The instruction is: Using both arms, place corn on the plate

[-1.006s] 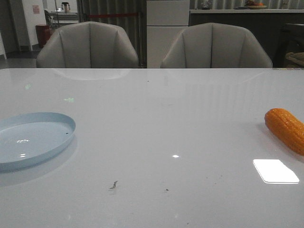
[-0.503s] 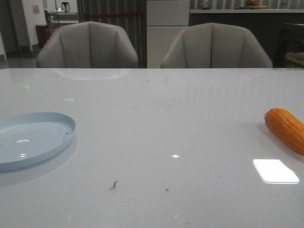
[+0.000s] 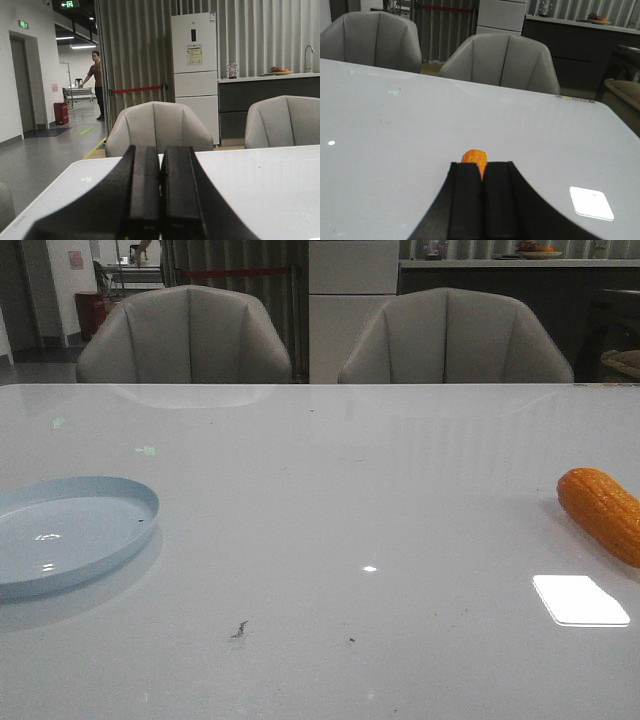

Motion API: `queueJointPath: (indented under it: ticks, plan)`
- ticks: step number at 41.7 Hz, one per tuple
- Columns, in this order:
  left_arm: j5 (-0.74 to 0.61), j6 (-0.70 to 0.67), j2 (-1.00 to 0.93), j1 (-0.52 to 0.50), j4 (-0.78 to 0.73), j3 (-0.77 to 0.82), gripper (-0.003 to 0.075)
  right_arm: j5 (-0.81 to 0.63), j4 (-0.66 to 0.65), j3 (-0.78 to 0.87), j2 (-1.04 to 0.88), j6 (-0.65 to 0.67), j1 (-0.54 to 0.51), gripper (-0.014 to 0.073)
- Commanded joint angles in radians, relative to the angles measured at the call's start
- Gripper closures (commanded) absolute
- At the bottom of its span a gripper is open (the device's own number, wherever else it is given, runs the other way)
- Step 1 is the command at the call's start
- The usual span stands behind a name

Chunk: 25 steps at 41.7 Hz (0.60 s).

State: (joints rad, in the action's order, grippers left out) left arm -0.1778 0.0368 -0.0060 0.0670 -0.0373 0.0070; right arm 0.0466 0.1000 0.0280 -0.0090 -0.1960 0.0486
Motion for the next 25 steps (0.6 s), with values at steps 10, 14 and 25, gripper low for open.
queueJointPath:
  ticks: [10,14,25]
  plan:
    - [-0.079,-0.007,-0.009,-0.003,-0.024,-0.156,0.0627,-0.186,0.116,-0.052,-0.026,0.056,-0.005,0.0568]
    - [-0.066,-0.007,0.033,-0.003,-0.047,-0.212,0.0627,-0.144,0.113,-0.126,-0.025,0.056,-0.005,0.0568]
    - [0.004,-0.007,0.324,-0.003,-0.091,-0.430,0.0627,0.060,0.091,-0.433,0.155,0.056,-0.005,0.0568]
